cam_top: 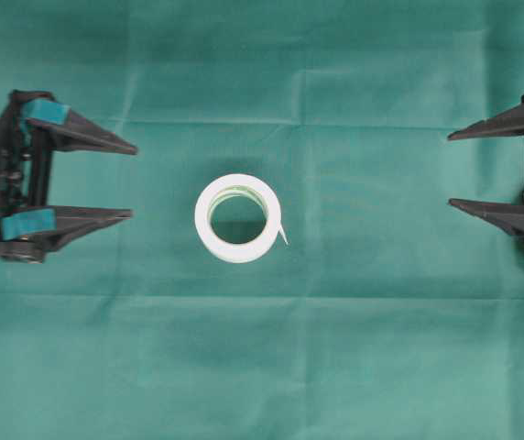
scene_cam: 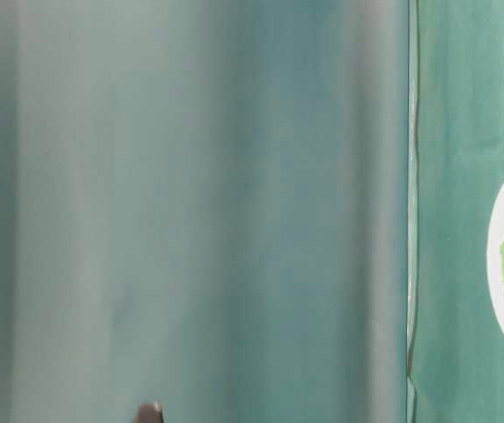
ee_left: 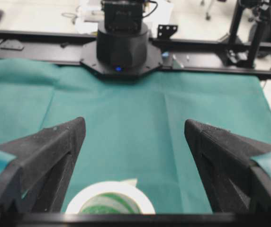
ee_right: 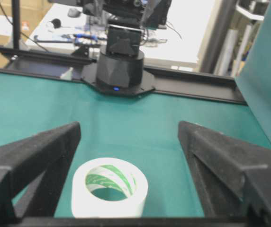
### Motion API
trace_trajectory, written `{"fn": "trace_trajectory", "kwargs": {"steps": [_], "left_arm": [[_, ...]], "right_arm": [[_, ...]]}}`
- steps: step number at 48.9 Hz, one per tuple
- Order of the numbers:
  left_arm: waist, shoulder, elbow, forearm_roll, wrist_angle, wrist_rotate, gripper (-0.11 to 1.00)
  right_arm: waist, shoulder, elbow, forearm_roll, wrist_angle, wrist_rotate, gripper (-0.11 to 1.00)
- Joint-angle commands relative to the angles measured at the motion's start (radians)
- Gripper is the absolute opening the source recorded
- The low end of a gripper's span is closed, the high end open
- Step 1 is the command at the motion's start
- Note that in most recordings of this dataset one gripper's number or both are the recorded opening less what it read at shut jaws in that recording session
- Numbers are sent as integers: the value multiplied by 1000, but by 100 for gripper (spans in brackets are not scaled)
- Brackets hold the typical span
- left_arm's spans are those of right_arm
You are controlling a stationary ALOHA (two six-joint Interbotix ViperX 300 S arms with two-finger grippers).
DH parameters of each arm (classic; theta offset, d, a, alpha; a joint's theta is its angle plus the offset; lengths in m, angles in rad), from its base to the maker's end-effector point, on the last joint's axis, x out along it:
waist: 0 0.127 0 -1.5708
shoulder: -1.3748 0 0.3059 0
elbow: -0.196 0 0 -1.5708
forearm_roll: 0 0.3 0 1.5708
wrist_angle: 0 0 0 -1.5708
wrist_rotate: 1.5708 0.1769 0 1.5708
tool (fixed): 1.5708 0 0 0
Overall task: Peel off the duct tape with your right arm.
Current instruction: 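Lower the open left gripper over the tape roll's rim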
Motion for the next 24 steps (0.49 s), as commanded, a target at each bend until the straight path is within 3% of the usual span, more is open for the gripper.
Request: {"fn": "trace_trajectory", "kwargs": {"steps": [1,24], "left_arm": [[-5,55,-63,-2,-32,2,98],[-3,316,-255,-2,-28,6,97]], "right_arm": [[-2,3,-11,2,-5,0,69],[0,0,8,2,-6,0,69]]}}
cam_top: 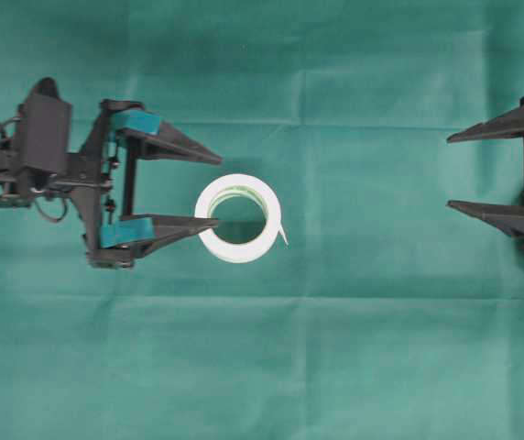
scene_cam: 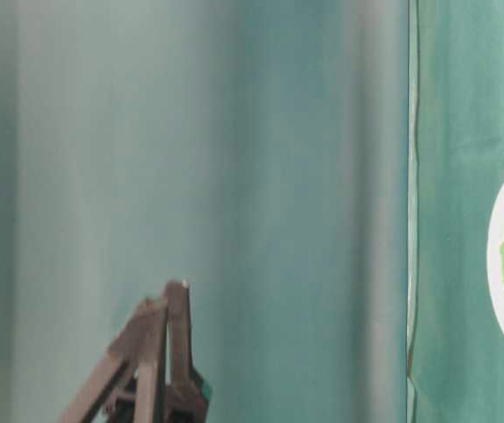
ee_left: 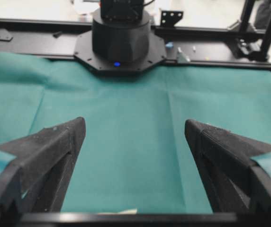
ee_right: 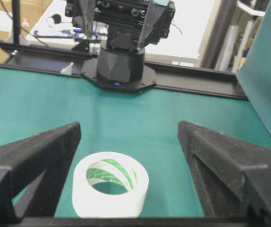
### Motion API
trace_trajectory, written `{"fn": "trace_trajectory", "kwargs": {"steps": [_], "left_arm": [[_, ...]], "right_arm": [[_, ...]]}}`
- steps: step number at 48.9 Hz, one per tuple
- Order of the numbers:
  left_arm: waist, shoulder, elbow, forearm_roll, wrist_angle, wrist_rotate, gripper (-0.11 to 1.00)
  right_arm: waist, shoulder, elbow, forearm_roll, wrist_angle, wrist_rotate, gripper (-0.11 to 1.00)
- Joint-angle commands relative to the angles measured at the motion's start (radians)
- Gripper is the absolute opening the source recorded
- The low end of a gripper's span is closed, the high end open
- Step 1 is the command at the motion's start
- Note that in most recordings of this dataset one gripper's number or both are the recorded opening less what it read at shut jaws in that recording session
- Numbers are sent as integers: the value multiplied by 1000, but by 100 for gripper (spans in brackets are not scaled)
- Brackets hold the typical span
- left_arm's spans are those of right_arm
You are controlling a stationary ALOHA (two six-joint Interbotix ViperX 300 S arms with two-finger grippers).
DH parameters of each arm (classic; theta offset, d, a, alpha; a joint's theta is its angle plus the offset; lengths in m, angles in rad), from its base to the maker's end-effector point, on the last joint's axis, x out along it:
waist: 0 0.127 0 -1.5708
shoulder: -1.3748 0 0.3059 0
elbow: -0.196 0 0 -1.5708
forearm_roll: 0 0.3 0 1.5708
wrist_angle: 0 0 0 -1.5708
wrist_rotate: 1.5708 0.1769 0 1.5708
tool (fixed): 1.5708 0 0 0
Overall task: Peel off the duct tape with your right arm.
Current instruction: 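Lower the open left gripper over the tape roll's rim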
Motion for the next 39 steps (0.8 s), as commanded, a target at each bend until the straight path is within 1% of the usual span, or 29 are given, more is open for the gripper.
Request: {"fn": "trace_trajectory", "kwargs": {"steps": [1,8,14,19,20,29,35,39], "left_arm": [[-5,17,-48,-2,-2,2,97],[-5,28,-63,-2,34,0,97],[-6,29,-84,-3,124,-2,97],[-15,29,-126,-3,256,-2,97],[-18,29,-143,-3,307,-2,97],[-25,43,-241,-3,597,-2,97],[-26,78,-296,-3,749,-2,97],[-29,110,-336,-3,828,-2,97]], "right_arm": [[0,3,-8,2,-8,0,69],[-2,2,-3,2,-6,0,69],[0,0,-3,2,-5,0,69],[0,0,-2,2,-5,0,69],[0,0,-2,2,-5,0,69],[-2,-2,-2,2,-5,0,69],[0,-2,-2,2,-5,0,69],[0,0,-2,2,-5,0,69]]}}
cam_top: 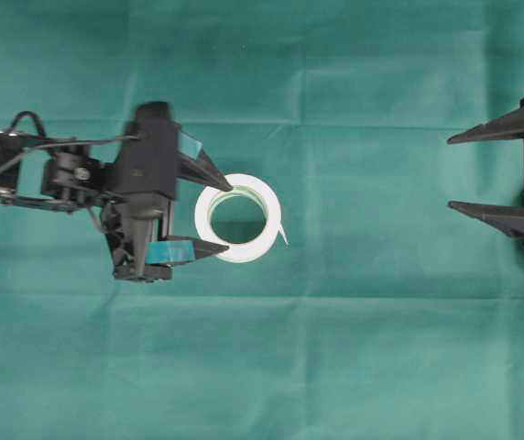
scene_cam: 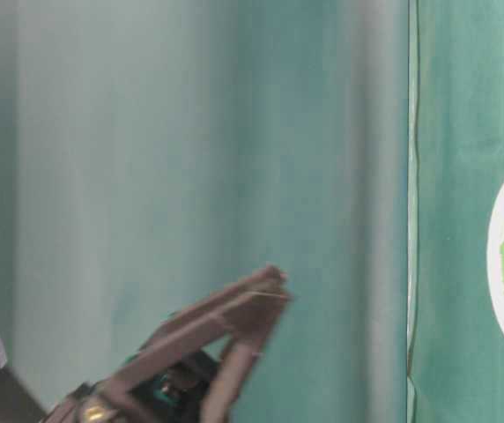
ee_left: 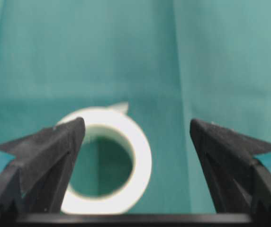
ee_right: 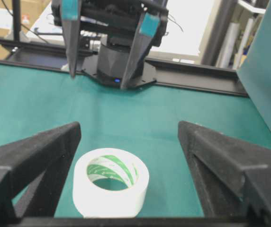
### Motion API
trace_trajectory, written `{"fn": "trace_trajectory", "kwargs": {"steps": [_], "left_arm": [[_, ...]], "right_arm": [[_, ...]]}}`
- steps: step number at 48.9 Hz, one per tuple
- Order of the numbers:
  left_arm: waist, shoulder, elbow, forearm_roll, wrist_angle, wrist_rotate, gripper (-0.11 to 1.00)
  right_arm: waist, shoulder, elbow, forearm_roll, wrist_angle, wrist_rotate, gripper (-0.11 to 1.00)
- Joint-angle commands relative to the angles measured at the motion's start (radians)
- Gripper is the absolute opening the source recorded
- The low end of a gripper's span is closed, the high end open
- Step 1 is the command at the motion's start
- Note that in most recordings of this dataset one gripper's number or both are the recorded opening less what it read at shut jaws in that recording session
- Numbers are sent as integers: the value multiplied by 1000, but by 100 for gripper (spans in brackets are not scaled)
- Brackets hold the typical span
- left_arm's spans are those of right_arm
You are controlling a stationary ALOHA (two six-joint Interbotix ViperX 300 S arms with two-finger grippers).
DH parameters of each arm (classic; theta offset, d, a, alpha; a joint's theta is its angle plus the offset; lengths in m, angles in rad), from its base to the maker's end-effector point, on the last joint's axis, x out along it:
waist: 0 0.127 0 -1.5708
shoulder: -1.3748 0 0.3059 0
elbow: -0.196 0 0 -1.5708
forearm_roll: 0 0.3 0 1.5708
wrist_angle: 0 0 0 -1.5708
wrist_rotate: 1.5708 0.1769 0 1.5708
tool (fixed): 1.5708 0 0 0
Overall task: Peel off the duct tape with your right arm.
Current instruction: 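Lower the open left gripper over the tape roll's rim, then close the left gripper on the roll rim and lift it upright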
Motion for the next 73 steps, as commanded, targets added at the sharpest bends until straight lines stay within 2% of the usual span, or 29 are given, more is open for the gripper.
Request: {"fn": "trace_trajectory", "kwargs": {"steps": [1,10,22,45,73], "left_arm": [[-6,17,-61,-2,78,2,97],[-6,92,-133,-2,170,5,97],[-6,153,-135,0,173,6,97],[-6,305,-132,0,129,5,97],[-3,394,-58,2,-21,3,97]], "right_arm": [[-2,3,-12,2,-5,2,69],[-3,3,-11,2,-5,2,69],[-2,3,-12,2,-5,2,69],[-2,2,-11,2,-5,3,69],[-2,2,-9,2,-3,2,69]]}}
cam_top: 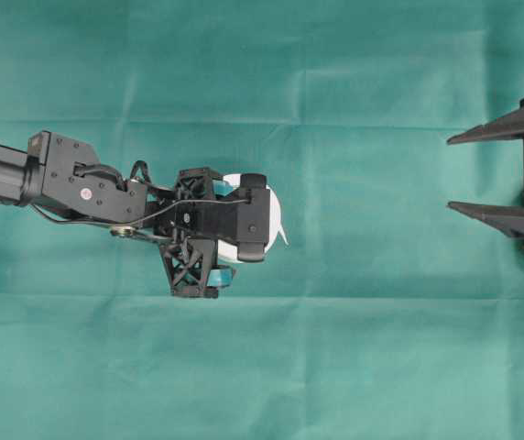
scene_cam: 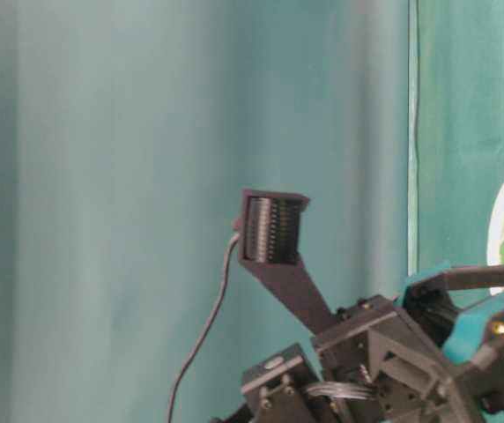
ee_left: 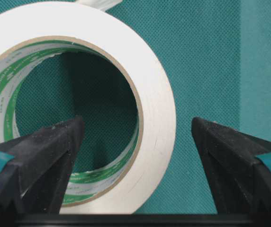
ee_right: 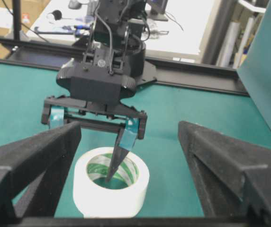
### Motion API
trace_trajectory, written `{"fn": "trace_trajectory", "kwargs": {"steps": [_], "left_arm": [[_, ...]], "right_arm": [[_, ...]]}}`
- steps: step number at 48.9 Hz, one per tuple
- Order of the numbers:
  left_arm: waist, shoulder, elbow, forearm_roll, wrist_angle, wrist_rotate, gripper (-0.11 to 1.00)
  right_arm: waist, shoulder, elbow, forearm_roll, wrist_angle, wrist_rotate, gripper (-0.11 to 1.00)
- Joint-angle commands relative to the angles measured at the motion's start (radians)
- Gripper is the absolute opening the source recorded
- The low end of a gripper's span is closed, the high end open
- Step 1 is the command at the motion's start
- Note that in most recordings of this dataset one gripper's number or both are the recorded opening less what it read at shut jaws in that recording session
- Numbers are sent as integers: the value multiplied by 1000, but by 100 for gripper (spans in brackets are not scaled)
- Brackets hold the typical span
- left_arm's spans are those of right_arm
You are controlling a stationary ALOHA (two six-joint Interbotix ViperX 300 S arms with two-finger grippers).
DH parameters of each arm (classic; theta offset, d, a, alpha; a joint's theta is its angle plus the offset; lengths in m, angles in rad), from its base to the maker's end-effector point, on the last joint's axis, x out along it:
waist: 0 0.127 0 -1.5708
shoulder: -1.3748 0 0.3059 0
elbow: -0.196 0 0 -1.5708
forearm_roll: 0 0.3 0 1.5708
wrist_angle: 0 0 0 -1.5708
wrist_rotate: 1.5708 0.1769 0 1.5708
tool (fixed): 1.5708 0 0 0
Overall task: Peel off the duct tape with your right arm.
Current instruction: 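Close the left gripper on the roll rim and lift it upright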
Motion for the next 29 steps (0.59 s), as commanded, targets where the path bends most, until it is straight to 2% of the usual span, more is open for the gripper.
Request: {"fn": "trace_trajectory", "kwargs": {"steps": [1,9,13,16,23,29], "left_arm": [[0,-11,2,2,-29,-2,97],[0,-11,11,2,-51,-2,96],[0,-11,11,2,-51,0,92],[0,-14,12,2,-49,2,80],[0,-25,21,2,-46,5,41],[0,-38,26,3,-44,18,25]], "right_arm": [[0,3,-11,2,-5,0,69],[0,0,-11,2,-6,0,69],[0,0,-11,2,-5,0,69],[0,0,-9,2,-6,2,69],[-2,0,-5,2,-11,2,69],[0,-2,-3,2,-11,0,69]]}}
